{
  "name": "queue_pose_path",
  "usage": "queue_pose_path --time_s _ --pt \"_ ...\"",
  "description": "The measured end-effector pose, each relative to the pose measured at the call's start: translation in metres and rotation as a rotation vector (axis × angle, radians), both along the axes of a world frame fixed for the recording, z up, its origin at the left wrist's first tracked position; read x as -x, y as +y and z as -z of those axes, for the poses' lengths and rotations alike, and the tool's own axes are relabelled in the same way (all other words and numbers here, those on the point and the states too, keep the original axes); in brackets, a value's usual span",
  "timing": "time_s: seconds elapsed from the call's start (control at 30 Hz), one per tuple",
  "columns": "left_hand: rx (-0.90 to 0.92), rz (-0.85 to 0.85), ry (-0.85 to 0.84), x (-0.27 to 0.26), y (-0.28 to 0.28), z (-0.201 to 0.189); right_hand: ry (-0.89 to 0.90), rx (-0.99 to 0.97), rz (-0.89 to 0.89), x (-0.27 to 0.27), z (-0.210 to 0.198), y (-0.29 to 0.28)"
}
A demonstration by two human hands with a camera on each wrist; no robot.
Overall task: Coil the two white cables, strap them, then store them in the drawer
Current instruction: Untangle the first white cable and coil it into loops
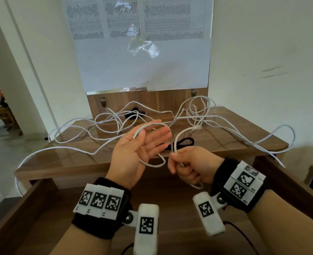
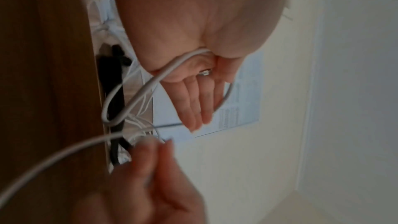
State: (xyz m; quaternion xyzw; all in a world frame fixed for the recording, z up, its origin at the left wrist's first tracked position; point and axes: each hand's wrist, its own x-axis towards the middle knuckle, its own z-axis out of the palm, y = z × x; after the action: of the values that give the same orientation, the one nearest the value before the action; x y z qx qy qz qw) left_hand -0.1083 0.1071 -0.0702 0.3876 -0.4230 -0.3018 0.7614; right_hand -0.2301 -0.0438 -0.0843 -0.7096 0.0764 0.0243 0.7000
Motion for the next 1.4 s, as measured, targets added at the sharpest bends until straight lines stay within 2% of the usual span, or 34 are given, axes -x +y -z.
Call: queue_pose_path --time_s 0.03,0.1,0.2,0.27,0.37,0.5,0.57,0.7,0.73,0.83,0.9,0.93,1.03,1.13,1.2,1.3,1.4 --pt "0.020 0.013 0.020 0.001 -0.001 0.000 0.020 0.008 -0.040 0.000 0.001 0.002" --pt "0.044 0.021 -0.048 0.002 -0.002 0.002 -0.005 -0.073 -0.129 -0.001 0.000 0.005" --pt "0.045 0.051 -0.287 0.006 -0.001 0.003 -0.129 -0.309 -0.167 -0.002 -0.002 0.002" --pt "0.013 0.000 -0.472 0.007 -0.002 0.002 -0.195 -0.436 -0.129 0.000 -0.004 -0.003" --pt "-0.054 -0.032 -0.685 0.005 -0.004 0.002 -0.225 -0.487 -0.117 0.003 -0.006 -0.009" --pt "-0.189 0.043 -0.684 -0.001 0.001 0.001 -0.279 -0.555 -0.182 0.005 -0.008 -0.015" --pt "-0.274 0.031 -0.752 -0.003 0.003 0.000 -0.306 -0.601 -0.145 0.007 -0.011 -0.018" --pt "-0.397 0.106 -0.805 0.002 0.004 0.001 -0.337 -0.350 0.232 0.006 -0.015 -0.011" --pt "-0.423 0.111 -0.809 0.003 0.003 0.002 -0.354 -0.344 0.309 0.003 -0.015 -0.008" --pt "-0.521 0.123 -0.723 0.007 0.002 0.004 -0.411 -0.606 0.380 0.002 -0.016 -0.006" --pt "-0.592 0.089 -0.740 0.009 0.001 0.006 -0.419 -0.819 0.299 0.003 -0.018 -0.008" --pt "-0.612 0.066 -0.761 0.009 0.000 0.006 -0.407 -0.860 0.232 0.004 -0.019 -0.009" --pt "-0.509 -0.020 -0.705 0.007 -0.002 0.009 -0.301 -0.717 0.095 0.006 -0.015 -0.009" --pt "-0.378 -0.176 -0.540 0.006 -0.005 0.011 -0.138 -0.477 -0.099 0.003 -0.009 -0.004" --pt "-0.385 -0.152 -0.438 0.009 -0.007 0.011 -0.028 -0.364 -0.214 -0.002 -0.002 0.006" --pt "-0.490 -0.066 -0.488 0.018 -0.007 0.010 0.101 -0.194 -0.293 -0.009 0.007 0.023" --pt "-0.550 -0.135 -0.590 0.023 -0.011 0.014 0.182 -0.050 -0.288 -0.010 0.012 0.033"
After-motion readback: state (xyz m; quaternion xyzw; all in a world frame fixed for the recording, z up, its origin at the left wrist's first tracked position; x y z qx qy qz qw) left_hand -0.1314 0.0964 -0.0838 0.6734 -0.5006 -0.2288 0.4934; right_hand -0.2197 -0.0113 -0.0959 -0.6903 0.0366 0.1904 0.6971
